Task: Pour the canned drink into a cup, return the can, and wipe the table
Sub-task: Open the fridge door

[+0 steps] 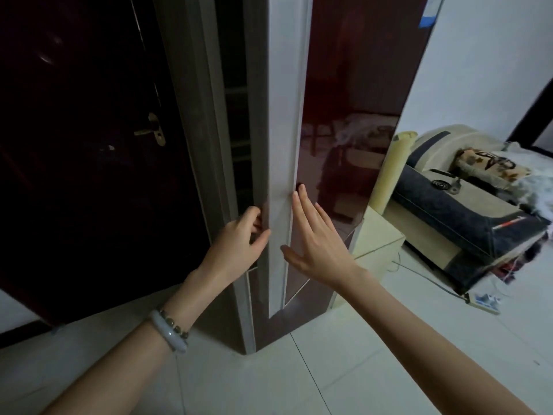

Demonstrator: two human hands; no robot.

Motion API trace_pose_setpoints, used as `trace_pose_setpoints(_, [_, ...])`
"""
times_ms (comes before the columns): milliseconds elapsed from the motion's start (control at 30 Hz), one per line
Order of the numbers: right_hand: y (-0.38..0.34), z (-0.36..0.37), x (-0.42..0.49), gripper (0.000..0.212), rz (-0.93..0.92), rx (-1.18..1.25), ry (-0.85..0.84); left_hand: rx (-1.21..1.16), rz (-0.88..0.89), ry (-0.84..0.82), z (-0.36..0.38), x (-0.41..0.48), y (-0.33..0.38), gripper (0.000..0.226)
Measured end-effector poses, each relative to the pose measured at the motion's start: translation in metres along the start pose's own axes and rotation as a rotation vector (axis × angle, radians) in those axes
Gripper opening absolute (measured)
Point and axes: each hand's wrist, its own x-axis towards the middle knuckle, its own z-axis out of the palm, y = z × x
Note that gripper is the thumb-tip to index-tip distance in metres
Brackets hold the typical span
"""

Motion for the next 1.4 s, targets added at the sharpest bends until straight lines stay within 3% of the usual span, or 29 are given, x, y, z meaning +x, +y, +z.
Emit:
trace_pose_setpoints(600, [0.051,-0.066,-0.146,0.102,0.149,-0.037,-0.032,-0.134,0.114,-0.1,0.095,-0.066,0.132,0.047])
trace_pose_setpoints(767, [0.076,-0.094,-0.19,0.104,0.205,0.05,0.012,-0.153,0.216,-0.17,0.131,-0.073,0.176,0.046])
trace_pose_setpoints(933, [0.11,-0.11,-0.222,0.094,0.277,0.133,0.118,-0.24,0.237,-0.286,0.169,-0.07,0.218,0.052])
trace_pose_setpoints(1033, [0.135,-0.117,-0.236,0.094,0.335,0.137,0.183,-0.145,0.278,-0.322,0.19,-0.068,0.231,0.051])
trace_pose_setpoints(1167, [0.166,-0.126,-0.251,0.082,0.454,0.053,0.228,0.14,0.447,-0.186,0.212,-0.065,0.234,0.055])
trace_pose_setpoints(1400, [0.223,-0.133,-0.275,0.076,0.629,-0.067,0.232,0.34,0.485,-0.174,0.246,-0.031,0.252,0.075])
